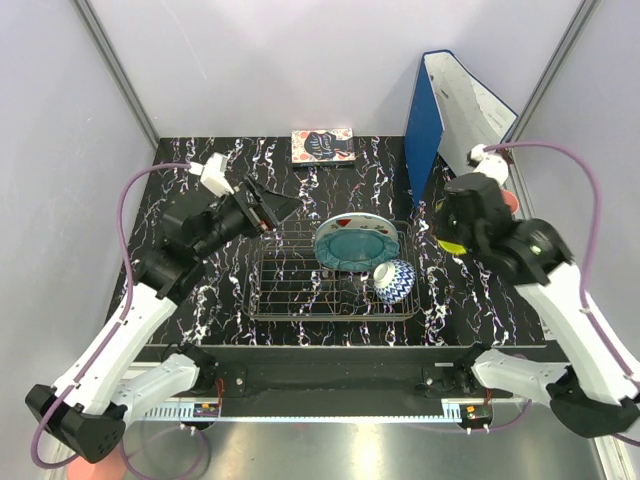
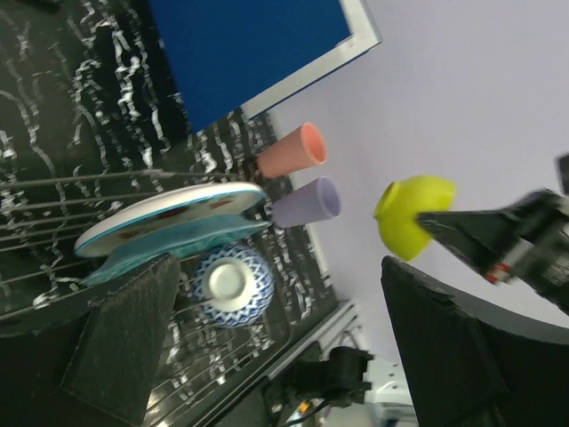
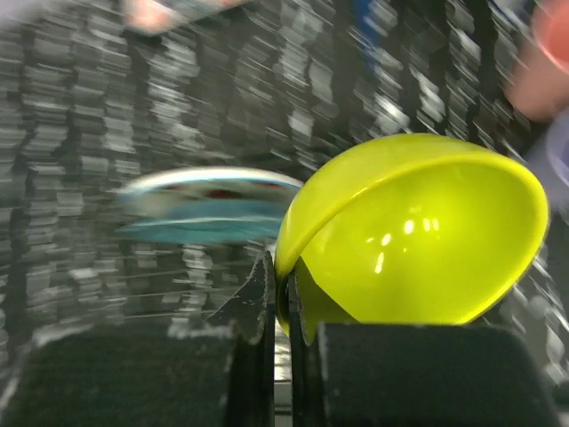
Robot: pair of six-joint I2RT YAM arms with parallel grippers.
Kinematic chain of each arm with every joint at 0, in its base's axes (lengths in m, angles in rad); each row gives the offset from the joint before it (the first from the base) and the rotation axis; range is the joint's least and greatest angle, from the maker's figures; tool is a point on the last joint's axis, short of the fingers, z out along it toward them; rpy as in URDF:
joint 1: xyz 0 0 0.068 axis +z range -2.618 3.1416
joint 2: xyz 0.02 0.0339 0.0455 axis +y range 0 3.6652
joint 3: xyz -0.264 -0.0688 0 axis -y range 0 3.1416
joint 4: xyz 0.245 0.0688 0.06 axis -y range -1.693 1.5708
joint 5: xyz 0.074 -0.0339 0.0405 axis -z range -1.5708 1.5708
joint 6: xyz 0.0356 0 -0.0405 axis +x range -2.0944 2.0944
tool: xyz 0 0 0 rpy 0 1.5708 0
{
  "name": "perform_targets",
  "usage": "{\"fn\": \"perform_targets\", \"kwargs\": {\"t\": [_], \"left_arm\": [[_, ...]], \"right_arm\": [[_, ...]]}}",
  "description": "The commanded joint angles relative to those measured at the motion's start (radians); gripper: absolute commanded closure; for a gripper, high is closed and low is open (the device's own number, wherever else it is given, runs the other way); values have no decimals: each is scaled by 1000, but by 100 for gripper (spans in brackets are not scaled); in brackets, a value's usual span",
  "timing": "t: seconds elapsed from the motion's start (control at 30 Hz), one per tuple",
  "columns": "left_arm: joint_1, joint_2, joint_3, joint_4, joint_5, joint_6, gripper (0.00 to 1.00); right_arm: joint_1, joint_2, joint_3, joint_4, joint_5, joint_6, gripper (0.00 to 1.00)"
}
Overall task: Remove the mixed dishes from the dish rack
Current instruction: Pick up the bowl from the dish rack, then place the bowl at the center of the board.
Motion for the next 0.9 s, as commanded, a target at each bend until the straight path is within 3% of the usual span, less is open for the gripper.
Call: {"fn": "perform_targets", "kwargs": {"t": [0.0,0.13,0.53,0.87], "left_arm": [[-38,-6,53,-78,-92,103,1],[-82,-7,65,-127,-132,145,1],[-147,-104,22,-203,-177,166,1],[-150,-136,-13,-232,-178,154,1]], "right_arm": [[-130,36,-155,-66,29,87,100],[-213,85,-241,9,5,76,100],[-480,403,-159,172,-162,24,100],[-494,683,-20,199,-186,-2,100]]}}
